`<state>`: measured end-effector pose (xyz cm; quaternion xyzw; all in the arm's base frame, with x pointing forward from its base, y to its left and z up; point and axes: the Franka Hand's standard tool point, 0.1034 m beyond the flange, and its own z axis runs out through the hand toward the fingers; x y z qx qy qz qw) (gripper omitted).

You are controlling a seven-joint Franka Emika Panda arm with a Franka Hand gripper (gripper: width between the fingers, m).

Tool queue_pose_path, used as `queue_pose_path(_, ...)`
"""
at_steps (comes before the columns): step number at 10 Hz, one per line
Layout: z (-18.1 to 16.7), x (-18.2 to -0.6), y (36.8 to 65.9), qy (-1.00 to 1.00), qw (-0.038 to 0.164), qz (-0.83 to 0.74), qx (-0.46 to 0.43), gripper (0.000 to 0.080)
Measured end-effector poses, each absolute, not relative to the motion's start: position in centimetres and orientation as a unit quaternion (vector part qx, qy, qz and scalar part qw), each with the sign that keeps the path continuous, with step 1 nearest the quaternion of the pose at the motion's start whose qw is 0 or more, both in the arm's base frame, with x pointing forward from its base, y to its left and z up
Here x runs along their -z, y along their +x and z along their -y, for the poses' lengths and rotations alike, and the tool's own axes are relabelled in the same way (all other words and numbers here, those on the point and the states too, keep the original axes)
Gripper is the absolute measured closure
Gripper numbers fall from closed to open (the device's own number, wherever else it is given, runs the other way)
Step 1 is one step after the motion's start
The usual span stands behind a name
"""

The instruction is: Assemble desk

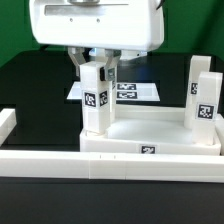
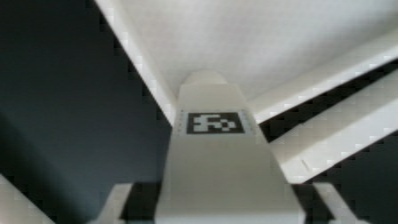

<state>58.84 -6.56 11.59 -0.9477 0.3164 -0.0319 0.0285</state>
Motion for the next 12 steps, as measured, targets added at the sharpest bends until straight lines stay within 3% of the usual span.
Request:
queue_pose_path(5,6.26,-11.49,58.88,-0.850,0.045,-0.525,0.022,0.0509)
queue_pose_path(8,6.16,-11.50,58.91,-0.836,0.047,-0.547,0.020,0.0509)
queue_pose_path(9,6.15,-11.50,58.91,-0.843,0.046,-0.536,0.021,0.0300)
queue_pose_path(10,5.97,-11.49,58.91,-0.847,0.046,-0.530,0.020,0.0300)
queue_pose_path(11,5.88,-11.49,58.95,-0.867,0.045,-0.496,0.023,0.0182)
queue_pose_path(12,5.78,-11.47,58.95,-0.890,0.044,-0.452,0.025,0.0160)
